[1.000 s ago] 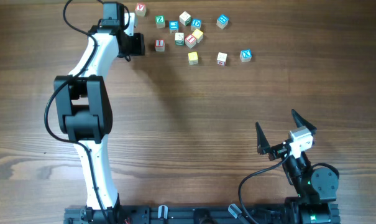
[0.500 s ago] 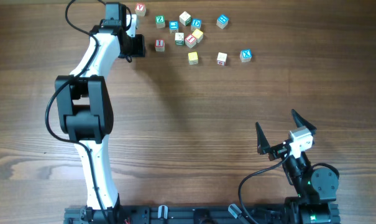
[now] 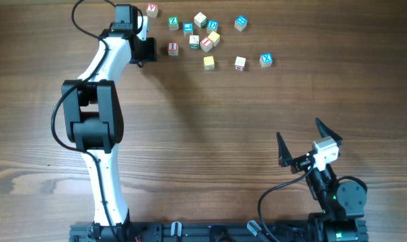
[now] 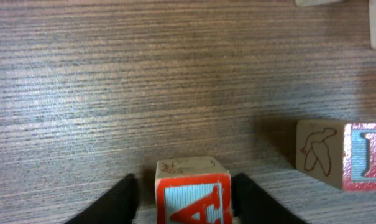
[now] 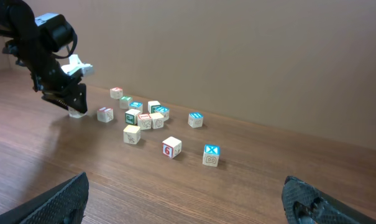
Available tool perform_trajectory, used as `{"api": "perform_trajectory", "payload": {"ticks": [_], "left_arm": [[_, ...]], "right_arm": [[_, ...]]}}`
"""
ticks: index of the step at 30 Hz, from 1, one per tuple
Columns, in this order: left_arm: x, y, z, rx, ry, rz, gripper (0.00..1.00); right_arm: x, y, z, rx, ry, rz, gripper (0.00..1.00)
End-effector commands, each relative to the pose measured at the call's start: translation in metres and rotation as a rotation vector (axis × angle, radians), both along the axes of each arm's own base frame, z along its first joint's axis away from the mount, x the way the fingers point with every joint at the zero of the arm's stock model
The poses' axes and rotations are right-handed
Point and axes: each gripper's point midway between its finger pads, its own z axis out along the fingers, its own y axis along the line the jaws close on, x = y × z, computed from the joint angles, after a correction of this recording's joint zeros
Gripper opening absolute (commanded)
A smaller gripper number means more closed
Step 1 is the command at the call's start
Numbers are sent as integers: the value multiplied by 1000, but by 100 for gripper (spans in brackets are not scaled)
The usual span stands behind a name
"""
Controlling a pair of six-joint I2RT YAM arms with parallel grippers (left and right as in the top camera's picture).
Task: Form a circle
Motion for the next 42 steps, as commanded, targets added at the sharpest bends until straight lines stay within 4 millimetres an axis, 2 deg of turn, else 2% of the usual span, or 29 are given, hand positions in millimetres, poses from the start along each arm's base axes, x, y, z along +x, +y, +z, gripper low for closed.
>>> {"api": "perform_trajectory", "payload": {"ticks": [1, 3, 9, 13, 16, 18, 21, 24, 25, 28, 33, 36, 37, 38, 40, 42], "left_arm": [[1, 0, -10, 13, 3, 0, 53], [2, 0, -9, 13, -4, 0, 49], [5, 0, -8, 12, -18, 0, 45], [6, 0, -7, 12, -20, 0, 37], [5, 0, 2, 11, -29, 0, 36], [5, 0, 17, 10, -46, 0, 35], [3, 0, 48, 8, -79, 0, 30], [-5, 0, 81, 7, -101, 0, 30], [-13, 1, 101, 6, -106, 0, 33], [-30, 1, 133, 6, -111, -2, 36], [-67, 2, 206, 2, -171, -4, 33], [-74, 2, 229, 0, -215, -3, 30], [-75, 2, 235, -1, -230, -4, 32], [-73, 3, 238, -2, -247, -2, 35], [-64, 6, 242, 7, -281, 8, 36], [-62, 18, 240, 21, -276, 74, 36]], "right_arm": [[0, 0, 2, -3, -10, 1, 98], [0, 0, 2, -3, -9, 1, 100], [0, 0, 2, -2, -9, 1, 100], [0, 0, 2, -3, -9, 1, 100], [0, 0, 2, -3, -9, 1, 100], [0, 0, 2, -2, -9, 1, 100], [0, 0, 2, -2, -9, 1, 100], [0, 0, 2, -2, -9, 1, 100], [0, 0, 2, -3, -9, 1, 100], [0, 0, 2, -3, -9, 1, 100], [0, 0, 2, -2, -9, 1, 100], [0, 0, 2, -3, -9, 1, 100], [0, 0, 2, -3, -9, 1, 100], [0, 0, 2, -3, -9, 1, 100], [0, 0, 2, -3, -9, 1, 100], [0, 0, 2, -3, -9, 1, 100]]}}
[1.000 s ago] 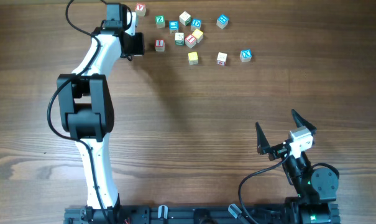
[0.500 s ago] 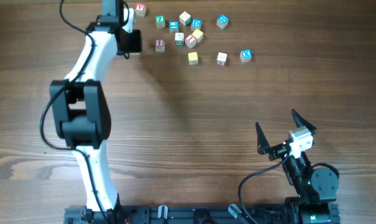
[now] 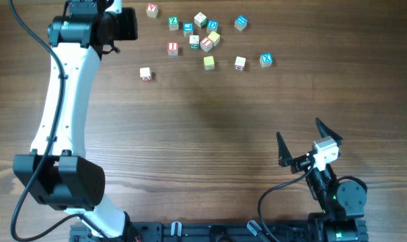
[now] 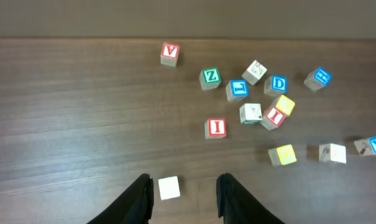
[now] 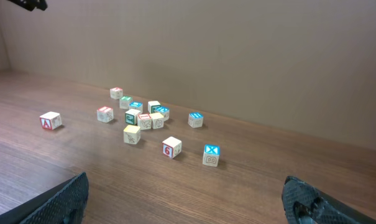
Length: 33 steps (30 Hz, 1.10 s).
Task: Form a circle
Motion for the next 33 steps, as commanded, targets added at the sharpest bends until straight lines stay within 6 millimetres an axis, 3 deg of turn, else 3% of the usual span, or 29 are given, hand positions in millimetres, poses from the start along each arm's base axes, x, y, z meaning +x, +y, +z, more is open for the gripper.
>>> {"api": "perform_trajectory", "payload": {"ticks": [1, 7, 9, 11, 12, 14, 17, 21, 23, 27, 30, 33], "left_arm": [[4, 21, -3, 16, 2, 109, 38], [16, 32, -5, -20, -20, 174, 50], [10, 29, -20, -16, 39, 170, 58], [-14, 23, -46, -36, 186, 170, 93], [-24, 18, -55, -54, 243, 154, 100], [-54, 9, -75, -85, 403, 128, 100], [-69, 6, -85, -83, 482, 136, 100], [-57, -6, -100, -94, 485, 142, 94], [-53, -13, -110, -93, 496, 136, 100], [-49, -19, -129, -85, 525, 125, 100], [-35, -20, -141, -87, 505, 124, 100], [-18, -13, -158, -58, 472, 144, 72]], "right_arm": [[0, 0, 2, -3, -9, 0, 100], [0, 0, 2, -3, -9, 0, 100], [0, 0, 2, -3, -9, 0, 100], [0, 0, 2, -3, -9, 0, 100], [0, 0, 2, -2, -9, 0, 100], [0, 0, 2, -3, -9, 0, 100], [0, 0, 2, -3, -9, 0, 100], [0, 0, 2, -2, -9, 0, 100], [0, 0, 2, -2, -9, 0, 100], [0, 0, 2, -3, -9, 0, 100], [0, 0, 2, -3, -9, 0, 100], [0, 0, 2, -3, -10, 0, 100]]}}
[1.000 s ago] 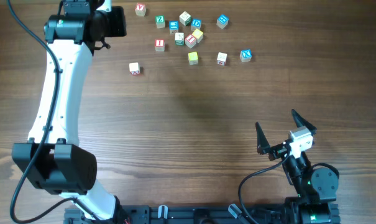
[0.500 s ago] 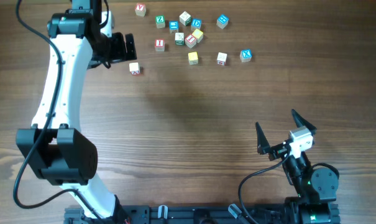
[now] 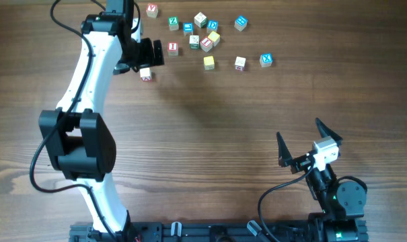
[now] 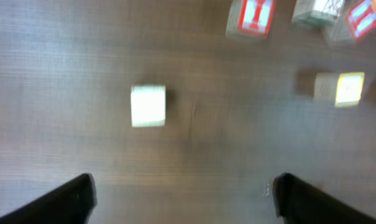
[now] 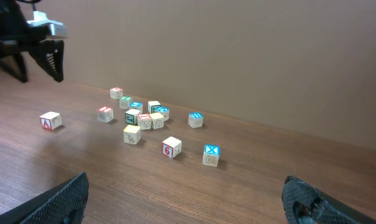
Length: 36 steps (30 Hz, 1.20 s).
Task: Form a circle
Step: 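Grasp the green N block with the left gripper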
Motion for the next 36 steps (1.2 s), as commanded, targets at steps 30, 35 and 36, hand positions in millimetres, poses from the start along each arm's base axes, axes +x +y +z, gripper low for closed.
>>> {"api": "perform_trajectory", "payload": {"ticks": [30, 35, 36], "left_arm": [[24, 18, -102, 106, 89, 38, 44], [21, 18, -102, 107, 99, 37, 38], [21, 18, -102, 107, 99, 37, 34]], "right_arm": [[0, 0, 2, -3, -9, 0, 100], [0, 0, 2, -2, -9, 0, 100], [0, 0, 2, -2, -9, 0, 100]]}}
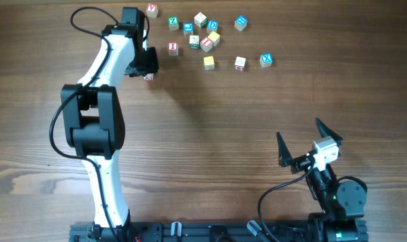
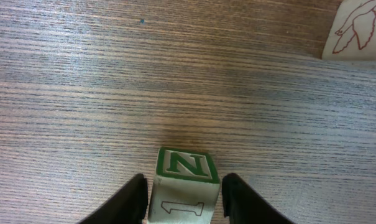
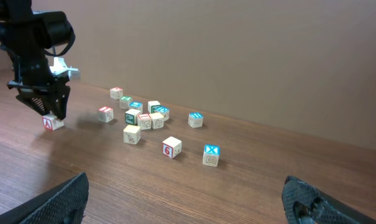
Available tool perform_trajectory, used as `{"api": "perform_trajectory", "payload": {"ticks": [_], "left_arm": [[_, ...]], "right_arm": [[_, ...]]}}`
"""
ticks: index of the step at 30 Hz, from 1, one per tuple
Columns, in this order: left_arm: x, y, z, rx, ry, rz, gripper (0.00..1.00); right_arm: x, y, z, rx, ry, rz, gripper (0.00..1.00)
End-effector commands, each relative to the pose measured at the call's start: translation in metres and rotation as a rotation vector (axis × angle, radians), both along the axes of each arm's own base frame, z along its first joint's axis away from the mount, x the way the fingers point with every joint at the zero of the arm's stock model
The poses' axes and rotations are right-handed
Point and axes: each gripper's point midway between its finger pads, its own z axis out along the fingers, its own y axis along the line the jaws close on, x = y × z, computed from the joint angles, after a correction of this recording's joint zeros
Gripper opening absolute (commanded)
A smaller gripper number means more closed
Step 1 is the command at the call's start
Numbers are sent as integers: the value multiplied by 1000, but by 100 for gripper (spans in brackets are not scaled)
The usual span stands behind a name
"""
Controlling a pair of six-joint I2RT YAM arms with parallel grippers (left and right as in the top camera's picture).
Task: Form a circle
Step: 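Grasp the green N block with the left gripper, then carry the N block right toward the yellow block area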
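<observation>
A wooden letter block point(image 2: 183, 165) with a green N on top and a 1 on its near side stands on the table between my left gripper's point(image 2: 184, 200) fingers point(image 2: 127, 202), which press close on both sides. Overhead, that block point(image 1: 148, 76) peeks out under the left gripper point(image 1: 146, 70), apart from the other blocks. The right wrist view shows its red A face point(image 3: 49, 123) under the gripper point(image 3: 49, 112). My right gripper point(image 1: 299, 129) rests open and holds nothing at the near right.
Several letter blocks point(image 1: 202, 35) lie scattered along the far edge. A red I block point(image 1: 173, 48) is closest to the left gripper, and its bird-drawing side point(image 2: 355, 31) shows in the left wrist view. A yellow block point(image 1: 208, 62), a 6 block point(image 1: 239, 63) and an X block point(image 1: 266, 60) lie in a row.
My left gripper was wide open above the lone block. Now it is down at the table with its fingers closed in on the block's sides. The right arm has not moved.
First my left gripper had the A/N block between its fingers right beside the I block. Then the block stood alone nearer to me, with the gripper raised and off to the far left. Later the gripper hung wide open over it, and now it is shut on it.
</observation>
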Motion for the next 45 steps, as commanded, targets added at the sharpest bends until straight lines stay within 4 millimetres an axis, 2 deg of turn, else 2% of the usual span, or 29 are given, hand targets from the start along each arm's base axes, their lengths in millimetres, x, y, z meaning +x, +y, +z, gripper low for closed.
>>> {"api": "perform_trajectory", "payload": {"ticks": [1, 4, 7, 18, 20, 23, 27, 30, 34, 37, 45], "left_arm": [[-1, 4, -6, 13, 13, 10, 34], [-4, 5, -7, 13, 24, 10, 42], [-6, 5, -7, 14, 35, 10, 43], [-7, 4, -3, 17, 31, -3, 30], [-5, 4, 9, 14, 7, -2, 30], [-3, 3, 55, -2, -75, 17, 30], [-21, -3, 111, -54, -122, 24, 29], [-38, -8, 126, -87, -95, 61, 27], [-63, -32, 117, -87, 4, 25, 28], [-74, -54, 107, -91, 37, 16, 28], [-112, -128, 55, -84, 88, -100, 28]], "right_arm": [[0, 0, 2, -3, -9, 0, 100], [0, 0, 2, -3, -9, 0, 100], [0, 0, 2, -3, -9, 0, 100], [0, 0, 2, -3, -9, 0, 100], [0, 0, 2, -3, -9, 0, 100], [0, 0, 2, -3, -9, 0, 100], [0, 0, 2, -2, -9, 0, 100], [0, 0, 2, -3, -9, 0, 99], [0, 0, 2, -3, -9, 0, 100], [0, 0, 2, -3, -9, 0, 100], [0, 0, 2, -3, -9, 0, 100]]}}
